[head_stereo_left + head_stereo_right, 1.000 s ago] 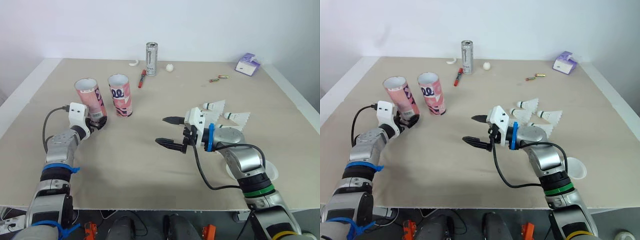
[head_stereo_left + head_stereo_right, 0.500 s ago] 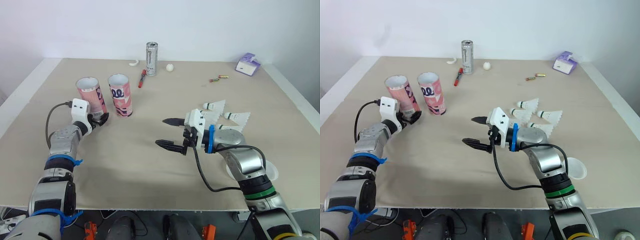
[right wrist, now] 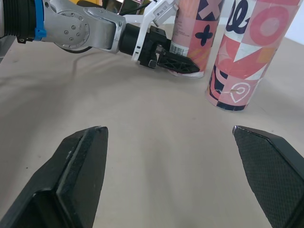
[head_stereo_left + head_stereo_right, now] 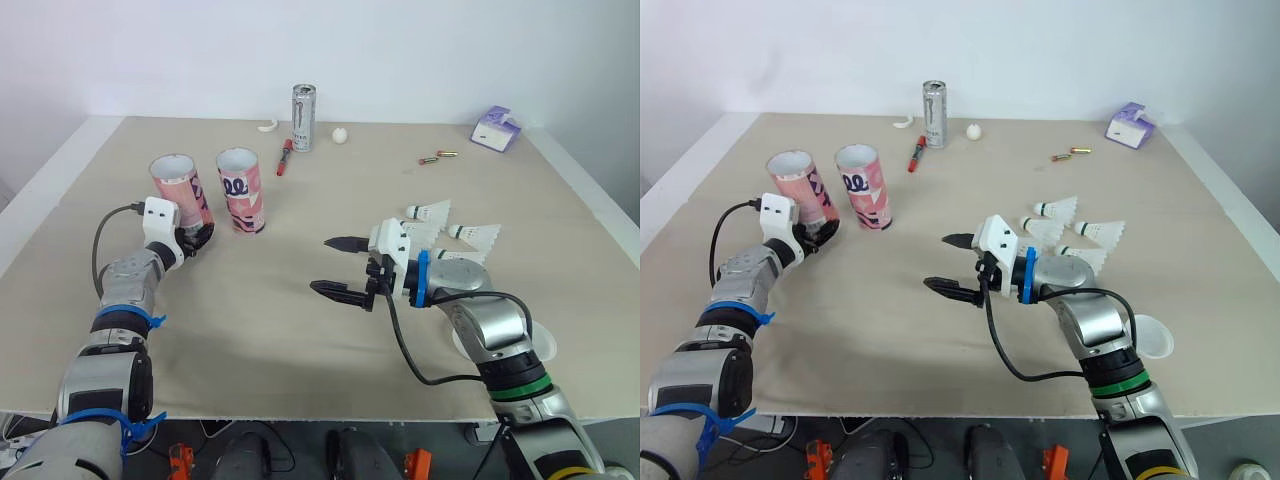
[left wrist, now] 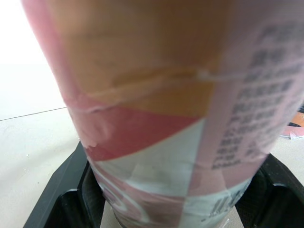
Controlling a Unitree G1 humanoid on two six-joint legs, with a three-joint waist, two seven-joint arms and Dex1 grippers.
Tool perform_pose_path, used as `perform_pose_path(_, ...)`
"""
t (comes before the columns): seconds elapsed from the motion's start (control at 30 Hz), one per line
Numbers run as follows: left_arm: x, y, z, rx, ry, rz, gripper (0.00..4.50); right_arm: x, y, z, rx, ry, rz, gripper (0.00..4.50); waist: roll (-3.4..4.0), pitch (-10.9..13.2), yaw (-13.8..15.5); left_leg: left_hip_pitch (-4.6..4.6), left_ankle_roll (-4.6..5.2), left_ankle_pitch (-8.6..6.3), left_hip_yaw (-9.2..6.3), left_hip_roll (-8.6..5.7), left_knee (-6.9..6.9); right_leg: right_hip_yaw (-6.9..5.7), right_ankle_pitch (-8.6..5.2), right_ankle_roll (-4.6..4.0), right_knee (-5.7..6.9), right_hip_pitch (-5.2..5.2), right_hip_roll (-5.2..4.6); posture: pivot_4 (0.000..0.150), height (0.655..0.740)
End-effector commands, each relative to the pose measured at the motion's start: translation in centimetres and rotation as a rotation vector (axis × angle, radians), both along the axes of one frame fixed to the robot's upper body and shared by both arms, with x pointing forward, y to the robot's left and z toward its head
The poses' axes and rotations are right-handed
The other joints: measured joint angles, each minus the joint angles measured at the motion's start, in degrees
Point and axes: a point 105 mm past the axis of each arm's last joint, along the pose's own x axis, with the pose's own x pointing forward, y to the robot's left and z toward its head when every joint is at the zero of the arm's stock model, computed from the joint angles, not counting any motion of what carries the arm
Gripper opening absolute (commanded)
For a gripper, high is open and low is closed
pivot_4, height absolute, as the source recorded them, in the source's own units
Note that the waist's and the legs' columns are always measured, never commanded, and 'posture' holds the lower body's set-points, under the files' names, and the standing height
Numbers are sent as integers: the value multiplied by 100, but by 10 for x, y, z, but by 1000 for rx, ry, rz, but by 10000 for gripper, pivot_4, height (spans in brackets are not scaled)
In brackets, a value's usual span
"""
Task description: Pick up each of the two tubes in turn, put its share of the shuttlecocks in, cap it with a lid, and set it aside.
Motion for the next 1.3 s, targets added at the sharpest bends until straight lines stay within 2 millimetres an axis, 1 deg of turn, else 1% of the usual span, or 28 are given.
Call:
perform_pose_path(0.03,1,12,15,29,-46,29,29861,-2,-5,15,25,-55,-10,45000,0,0,-1,0,0,0,0,0,0,0,0,0,0,0,1,1500,7400)
perform_pose_path(0.2,-2,16,18,48,-61,12,29861,-4,-5,15,29,-53,-8,45000,0,0,-4,-1,0,0,0,1,-1,-2,-1,-1,0,-1,2,1500,7400)
perform_pose_path(0.3,-10,14,25,89,-90,-84,29861,-8,-5,19,52,-60,-4,45000,0,0,-3,-4,-1,0,1,1,-1,-2,-1,-1,0,-3,-1,1500,7400)
perform_pose_path(0.4,-20,10,30,136,-99,-183,29861,-14,-6,19,55,-62,1,45000,0,0,-4,-7,-5,-3,2,2,0,-2,-2,-2,0,-5,-1,1500,7400)
perform_pose_path(0.53,-51,-10,32,271,-58,-466,29861,-26,-11,19,77,-69,6,45000,0,0,-4,-16,-8,-4,0,4,0,-4,-4,-4,-1,-11,-1,1500,7400)
perform_pose_path(0.73,-85,-29,30,416,60,-729,29861,-39,-17,19,80,-83,-8,45000,1,1,2,-12,-16,-10,-6,5,4,-2,-21,-17,0,-10,-2,1500,7400)
perform_pose_path(0.77,-91,-35,29,438,85,-779,29861,-41,-18,19,81,-82,-15,45000,-1,2,0,-12,-16,-10,-6,7,6,-2,-23,-14,0,-10,0,1500,7400)
perform_pose_path(0.8,-97,-41,28,457,108,-826,29861,-43,-19,18,82,-82,-21,45000,0,2,1,-12,-16,-10,-6,8,6,-2,-42,13,1,-8,2,1500,7400)
perform_pose_path(0.9,-109,-61,23,511,174,-954,29861,-47,-20,17,87,-84,-35,45000,0,3,3,-7,-16,-10,-7,7,5,2,-49,8,3,-6,1,1500,7400)
perform_pose_path(0.93,-114,-71,21,546,207,-1018,29861,-50,-20,17,90,-85,-35,45000,0,3,4,-7,-16,-10,-8,6,5,4,-49,8,3,-6,1,1500,7400)
perform_pose_path(1.0,-123,-85,19,601,264,-1122,29861,-54,-21,16,93,-85,-36,45000,0,2,9,-5,-16,-10,-11,6,6,11,-48,10,3,-6,2,1500,7400)
perform_pose_path(1.07,-127,-93,17,666,321,-1189,29861,-56,-21,15,97,-81,-37,45000,0,2,21,-12,-16,-10,-9,-2,9,15,-56,20,2,-2,6,1500,7400)
perform_pose_path(1.17,-127,-102,18,757,387,-1261,29861,-60,-22,11,100,-72,-39,45000,1,2,20,-6,-13,-12,-13,-4,9,27,-55,22,2,-2,8,1500,7400)
perform_pose_path(1.3,-118,-116,24,798,391,-1276,29861,-59,-24,10,100,-74,-56,45000,5,3,12,-6,-9,-14,-26,-8,10,34,-57,22,3,-1,21,1500,7400)
